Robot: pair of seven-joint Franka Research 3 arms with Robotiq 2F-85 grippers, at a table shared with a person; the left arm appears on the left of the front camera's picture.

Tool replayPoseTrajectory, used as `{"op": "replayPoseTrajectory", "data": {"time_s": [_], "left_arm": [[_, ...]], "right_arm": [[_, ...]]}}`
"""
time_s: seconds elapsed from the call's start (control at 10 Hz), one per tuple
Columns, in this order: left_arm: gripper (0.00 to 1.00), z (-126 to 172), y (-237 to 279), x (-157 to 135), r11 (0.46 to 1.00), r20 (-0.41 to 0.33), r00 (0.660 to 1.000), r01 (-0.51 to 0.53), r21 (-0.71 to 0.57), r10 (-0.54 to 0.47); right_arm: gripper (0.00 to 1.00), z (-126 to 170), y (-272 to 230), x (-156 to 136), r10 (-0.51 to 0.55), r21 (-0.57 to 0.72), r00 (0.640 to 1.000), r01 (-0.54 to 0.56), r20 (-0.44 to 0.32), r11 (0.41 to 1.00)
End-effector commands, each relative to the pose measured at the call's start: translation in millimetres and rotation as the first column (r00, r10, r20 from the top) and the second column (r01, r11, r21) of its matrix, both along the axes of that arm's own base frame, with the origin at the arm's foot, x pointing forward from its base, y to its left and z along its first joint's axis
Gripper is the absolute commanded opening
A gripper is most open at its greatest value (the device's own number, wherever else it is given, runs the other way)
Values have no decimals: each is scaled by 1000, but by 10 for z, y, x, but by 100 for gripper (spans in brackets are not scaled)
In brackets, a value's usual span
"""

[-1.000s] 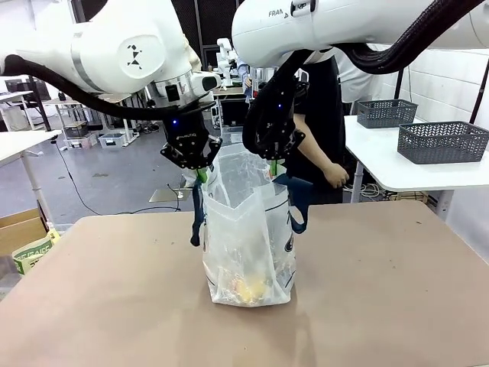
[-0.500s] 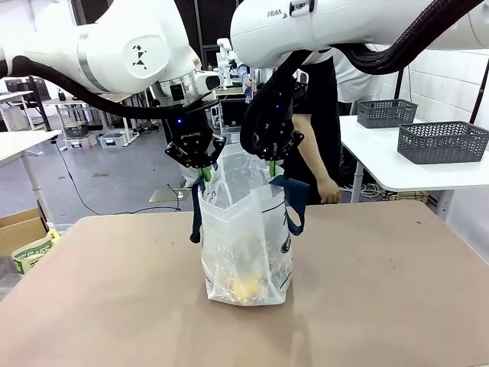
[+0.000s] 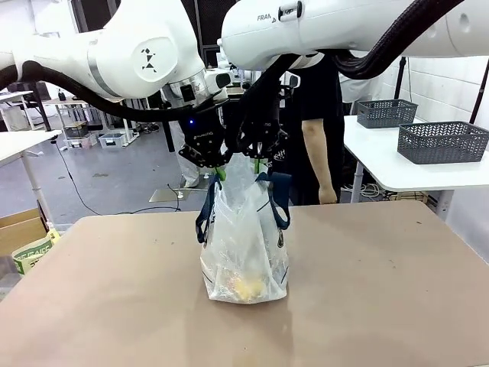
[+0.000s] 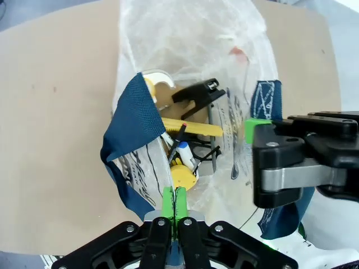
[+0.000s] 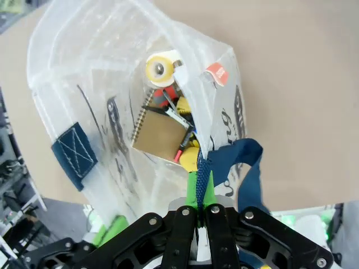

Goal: Transfer purchased items from the store into the shopping bag.
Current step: Move the Reusable shopping bag to the right side of the table.

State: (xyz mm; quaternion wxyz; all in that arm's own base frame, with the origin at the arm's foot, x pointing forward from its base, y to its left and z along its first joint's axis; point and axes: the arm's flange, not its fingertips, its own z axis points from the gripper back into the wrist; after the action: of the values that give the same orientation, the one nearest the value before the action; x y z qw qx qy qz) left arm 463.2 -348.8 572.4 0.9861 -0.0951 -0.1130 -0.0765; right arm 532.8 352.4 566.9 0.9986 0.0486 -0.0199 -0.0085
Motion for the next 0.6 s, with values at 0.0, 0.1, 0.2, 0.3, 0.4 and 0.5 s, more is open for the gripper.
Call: {"op": "replayPoseTrajectory", "data": {"time_s": [0.0, 0.1, 0.2, 0.3, 0.4, 0.5], "left_arm": [[0, -36, -1, 60, 998, -20, 999, -41, -41, 41], [0, -22, 55, 48, 996, -15, 997, -73, -58, 72], [0, -39, 4, 24, 1000, -14, 1000, -11, -7, 11], [0, -39, 4, 24, 1000, -14, 1000, -11, -7, 11], [0, -39, 4, 24, 1000, -14, 1000, -11, -7, 11], [0, -61, 17, 42, 1000, -25, 999, -27, -13, 27]], "right_arm": [[0, 17, 65, 48, -35, 40, 999, 34, 20, 999], [0, 34, 19, 42, -27, 63, 999, 26, 19, 998], [0, -11, 29, 21, -10, 10, 1000, 10, 7, 1000], [0, -11, 29, 21, -10, 10, 1000, 10, 7, 1000], [0, -11, 29, 21, -10, 10, 1000, 10, 7, 1000], [0, -24, 26, 36, -13, 15, 1000, 13, 4, 1000]]}}
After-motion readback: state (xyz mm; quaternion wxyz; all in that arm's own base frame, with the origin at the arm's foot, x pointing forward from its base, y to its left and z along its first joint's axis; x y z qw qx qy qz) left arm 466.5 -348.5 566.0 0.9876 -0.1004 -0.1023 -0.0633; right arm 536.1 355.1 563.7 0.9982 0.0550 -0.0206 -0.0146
